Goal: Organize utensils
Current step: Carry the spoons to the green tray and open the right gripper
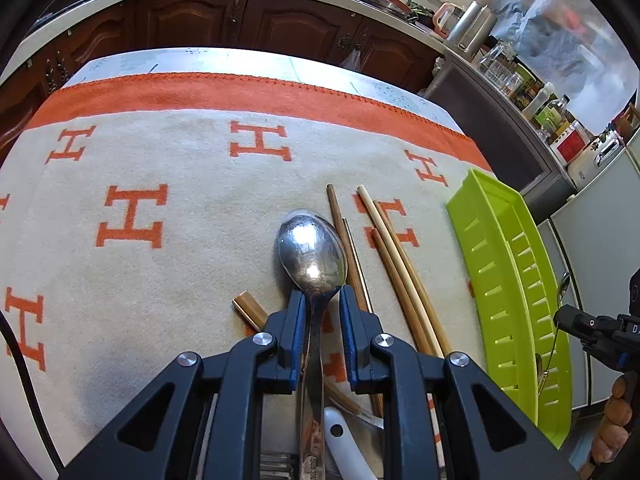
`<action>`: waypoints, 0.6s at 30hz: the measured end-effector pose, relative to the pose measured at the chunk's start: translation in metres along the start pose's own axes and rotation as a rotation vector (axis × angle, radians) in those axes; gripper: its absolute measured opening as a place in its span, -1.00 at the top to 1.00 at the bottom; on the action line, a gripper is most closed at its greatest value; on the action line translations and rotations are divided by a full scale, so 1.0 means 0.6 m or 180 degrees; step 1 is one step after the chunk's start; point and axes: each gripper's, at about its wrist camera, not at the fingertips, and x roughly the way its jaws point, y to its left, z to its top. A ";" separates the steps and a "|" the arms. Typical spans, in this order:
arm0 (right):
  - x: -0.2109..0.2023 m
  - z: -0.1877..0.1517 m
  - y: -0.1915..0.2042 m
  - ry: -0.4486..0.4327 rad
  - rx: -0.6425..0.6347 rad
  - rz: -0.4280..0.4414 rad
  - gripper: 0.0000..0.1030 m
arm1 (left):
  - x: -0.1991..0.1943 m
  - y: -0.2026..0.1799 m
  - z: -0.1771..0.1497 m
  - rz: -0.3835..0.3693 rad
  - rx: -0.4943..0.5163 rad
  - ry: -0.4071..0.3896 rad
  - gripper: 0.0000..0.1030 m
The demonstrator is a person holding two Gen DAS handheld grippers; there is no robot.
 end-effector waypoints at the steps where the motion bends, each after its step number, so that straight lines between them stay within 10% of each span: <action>1: -0.001 -0.001 0.000 0.0004 -0.0001 0.0001 0.93 | 0.001 -0.005 0.001 0.0045 0.0050 0.0009 0.72; 15: 0.026 -0.005 0.006 0.0162 -0.0009 -0.0074 0.89 | -0.001 -0.023 0.002 0.0279 0.0061 0.0025 0.91; 18: 0.035 -0.007 0.001 0.0214 0.0069 -0.0038 0.61 | -0.015 -0.018 0.001 0.0267 0.0003 -0.0013 0.91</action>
